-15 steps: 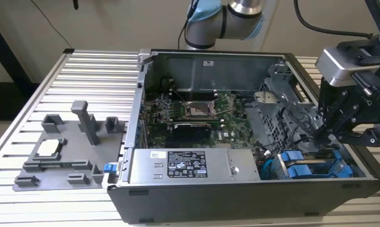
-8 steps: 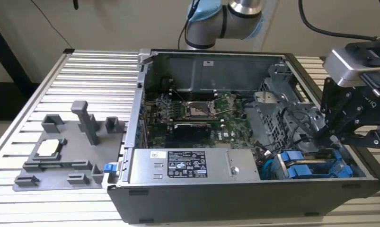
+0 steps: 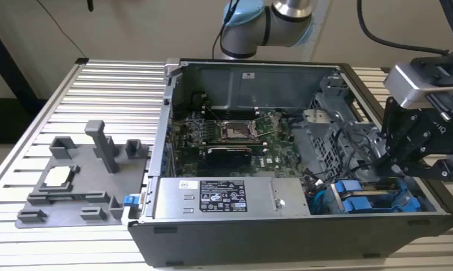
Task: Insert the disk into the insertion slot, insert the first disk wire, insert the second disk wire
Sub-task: 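Insert the second disk wire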
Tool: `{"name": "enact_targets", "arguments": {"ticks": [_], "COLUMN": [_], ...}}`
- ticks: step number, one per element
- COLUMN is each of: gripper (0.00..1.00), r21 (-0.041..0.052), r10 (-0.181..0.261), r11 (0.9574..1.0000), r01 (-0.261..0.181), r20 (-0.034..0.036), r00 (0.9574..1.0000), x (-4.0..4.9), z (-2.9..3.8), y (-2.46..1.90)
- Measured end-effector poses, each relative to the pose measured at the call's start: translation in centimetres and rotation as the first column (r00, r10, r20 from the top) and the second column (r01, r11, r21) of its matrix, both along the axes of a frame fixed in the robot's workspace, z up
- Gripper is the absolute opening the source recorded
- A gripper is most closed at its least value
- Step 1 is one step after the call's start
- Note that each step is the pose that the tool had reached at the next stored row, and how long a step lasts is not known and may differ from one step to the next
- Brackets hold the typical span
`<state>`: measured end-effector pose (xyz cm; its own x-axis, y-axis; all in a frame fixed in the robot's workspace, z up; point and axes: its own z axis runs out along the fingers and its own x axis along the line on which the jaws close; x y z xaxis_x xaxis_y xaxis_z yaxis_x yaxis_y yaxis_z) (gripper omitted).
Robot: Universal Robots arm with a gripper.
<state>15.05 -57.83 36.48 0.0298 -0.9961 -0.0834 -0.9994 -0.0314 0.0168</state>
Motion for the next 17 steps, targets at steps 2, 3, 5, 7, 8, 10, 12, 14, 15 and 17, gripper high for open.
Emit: {"name": "enact_targets", "arguments": {"ticks": [2, 3, 5, 7, 8, 10, 12, 14, 15, 17], "gripper": [0.16, 0.16, 0.16, 0.16, 0.16, 0.16, 0.16, 0.16, 0.16, 0.16], "r21": [0.0018, 0.0025, 0.0034, 0.0051, 0.0067, 0.0119, 0.0151, 0.0159, 0.0158, 0.0158], "r10": [-0.006, -0.010, -0.021, -0.033, -0.037, -0.039, -0.040, -0.041, -0.042, -0.044], "r11": [1.0000, 0.9999, 0.9998, 0.9994, 0.9993, 0.9992, 0.9991, 0.9990, 0.9990, 0.9989], "r01": [0.006, 0.010, 0.021, 0.033, 0.037, 0.039, 0.040, 0.041, 0.042, 0.044], "r20": [0.0000, 0.0000, 0.0000, -0.0001, -0.0003, -0.0010, -0.0018, -0.0020, -0.0019, -0.0019], "r00": [1.0000, 0.9999, 0.9998, 0.9995, 0.9993, 0.9992, 0.9992, 0.9992, 0.9991, 0.9991], "x": [0.06, 0.07, 0.08, 0.09, 0.10, 0.23, 0.35, 0.37, 0.37, 0.38], "z": [-0.23, -0.33, -0.54, -0.72, -0.79, -0.93, -1.06, -1.19, -1.26, -1.42], "y": [-0.01, -0.02, -0.04, -0.03, -0.04, -0.05, -0.07, -0.08, -0.08, -0.08]}}
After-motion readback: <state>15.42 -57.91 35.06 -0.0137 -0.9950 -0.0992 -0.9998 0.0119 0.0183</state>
